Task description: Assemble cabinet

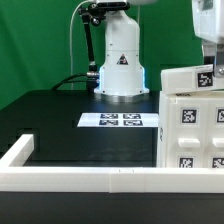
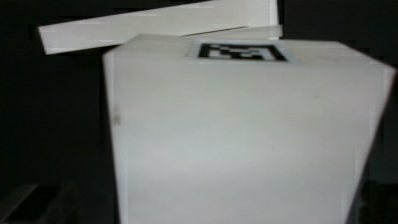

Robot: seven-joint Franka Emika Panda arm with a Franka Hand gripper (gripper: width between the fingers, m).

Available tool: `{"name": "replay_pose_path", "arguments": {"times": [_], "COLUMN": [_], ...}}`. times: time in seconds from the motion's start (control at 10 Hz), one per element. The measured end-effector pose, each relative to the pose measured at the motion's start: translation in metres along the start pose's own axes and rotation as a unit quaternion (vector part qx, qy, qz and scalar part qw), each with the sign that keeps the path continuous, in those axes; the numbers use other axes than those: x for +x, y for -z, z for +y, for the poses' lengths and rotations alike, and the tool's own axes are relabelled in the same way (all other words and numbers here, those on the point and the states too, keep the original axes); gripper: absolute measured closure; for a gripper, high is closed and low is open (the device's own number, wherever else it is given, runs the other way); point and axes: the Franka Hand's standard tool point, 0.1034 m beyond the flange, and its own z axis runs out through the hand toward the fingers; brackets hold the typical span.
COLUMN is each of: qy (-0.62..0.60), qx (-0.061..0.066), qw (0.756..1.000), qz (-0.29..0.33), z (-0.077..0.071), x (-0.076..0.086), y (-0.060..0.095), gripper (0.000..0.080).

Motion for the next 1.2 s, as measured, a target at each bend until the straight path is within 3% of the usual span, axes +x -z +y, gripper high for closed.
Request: {"name": "replay_pose_path", "arguments": {"times": [0.2, 0.5, 0.6, 0.9, 1.2], "qy": [-0.001, 0.024, 0.112, 0.332, 0.457], "qx": [0.007, 0.005, 0.003, 0.007, 0.009], "qw": [1.000, 1.000, 0.994, 0.943, 0.889], "qz": [-0.012, -0.011, -0.009, -0.009, -0.007], "z": [-0.0027, -0.0017, -0.0024, -0.0081, -0.0086], "x": [-0.0039, -0.0045, -0.0050, -0.0066, -0.0055], "y": [0.0106, 0.0080, 0.0083, 0.0102, 0.0104], "gripper": [0.0002, 0.0002, 0.0002, 0.0002, 0.0002]}}
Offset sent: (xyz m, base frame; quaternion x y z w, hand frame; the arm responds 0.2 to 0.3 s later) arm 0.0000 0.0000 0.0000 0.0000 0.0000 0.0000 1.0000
